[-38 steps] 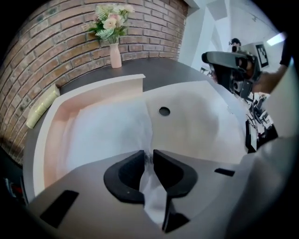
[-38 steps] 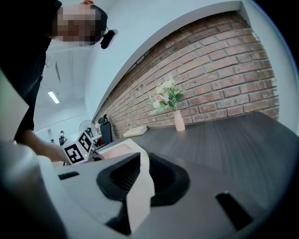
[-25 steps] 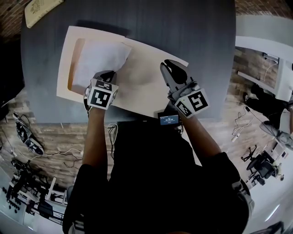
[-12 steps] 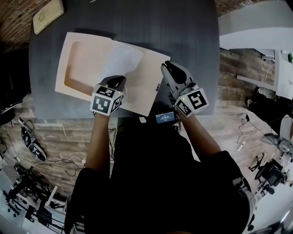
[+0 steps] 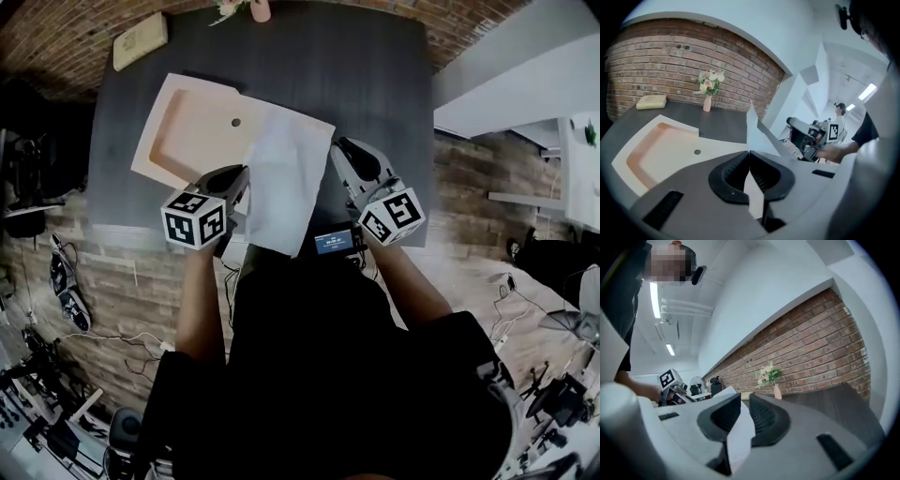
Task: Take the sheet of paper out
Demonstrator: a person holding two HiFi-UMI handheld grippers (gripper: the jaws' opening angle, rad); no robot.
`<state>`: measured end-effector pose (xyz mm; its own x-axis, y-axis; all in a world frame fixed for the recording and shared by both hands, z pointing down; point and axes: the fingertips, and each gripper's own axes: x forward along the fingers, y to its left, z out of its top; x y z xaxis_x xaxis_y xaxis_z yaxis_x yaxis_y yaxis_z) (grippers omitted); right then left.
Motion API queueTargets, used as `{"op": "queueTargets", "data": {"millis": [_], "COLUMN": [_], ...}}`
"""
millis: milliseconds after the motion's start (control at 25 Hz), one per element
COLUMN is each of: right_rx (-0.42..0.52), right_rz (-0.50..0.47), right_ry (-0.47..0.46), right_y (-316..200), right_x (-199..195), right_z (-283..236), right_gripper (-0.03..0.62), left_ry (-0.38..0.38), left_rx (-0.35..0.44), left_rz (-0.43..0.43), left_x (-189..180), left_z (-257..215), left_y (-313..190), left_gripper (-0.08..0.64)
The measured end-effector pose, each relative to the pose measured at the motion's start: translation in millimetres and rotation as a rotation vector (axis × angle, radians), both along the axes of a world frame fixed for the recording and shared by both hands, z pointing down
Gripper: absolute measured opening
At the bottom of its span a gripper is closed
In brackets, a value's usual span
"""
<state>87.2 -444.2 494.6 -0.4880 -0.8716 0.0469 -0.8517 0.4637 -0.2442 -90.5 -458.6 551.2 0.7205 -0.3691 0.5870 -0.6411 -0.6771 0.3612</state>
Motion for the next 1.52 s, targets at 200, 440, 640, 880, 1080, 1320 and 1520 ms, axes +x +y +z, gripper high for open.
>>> {"op": "queueTargets", "data": {"millis": [200, 440, 640, 880, 1080, 1320, 1520], "right_rx": [0.031, 0.051, 0.070, 0.074, 0.082, 0.095, 0.103], "right_rz": [0.012, 0.022, 0.016, 0.016, 0.015, 0.031, 0.045], "right_ry": [-0.015, -0.016, -0.001, 0.028, 0.048, 0.061, 0.091], "right_y": [10, 29, 47, 90, 137, 202, 254], "right_x": [14, 12, -6, -33, -62, -87, -95], "right_z": [-12, -22, -34, -46, -51, -54, -49], "right_gripper": [0.060, 0.060, 0.060, 0.060, 0.060, 0.060, 0.060], "left_ry": [0.077, 0.132, 0.153, 0.226, 0.249, 0.264, 0.223], "left_rx": [0.038, 0.033, 0.057, 0.102, 0.210, 0.420, 0.601], "left_rz": [-0.129, -0.249, -0.323, -0.409, -0.486, -0.545, -0.534], "left_x": [-32, -80, -120, -165, -212, -253, -259], "left_z": [-32, -46, -51, -60, -70, -94, -108], "left_y": [6, 26, 47, 88, 129, 191, 245], "left_gripper": [-0.002, -0.003, -0.003, -0.003, -0.003, -0.003, -0.003]}}
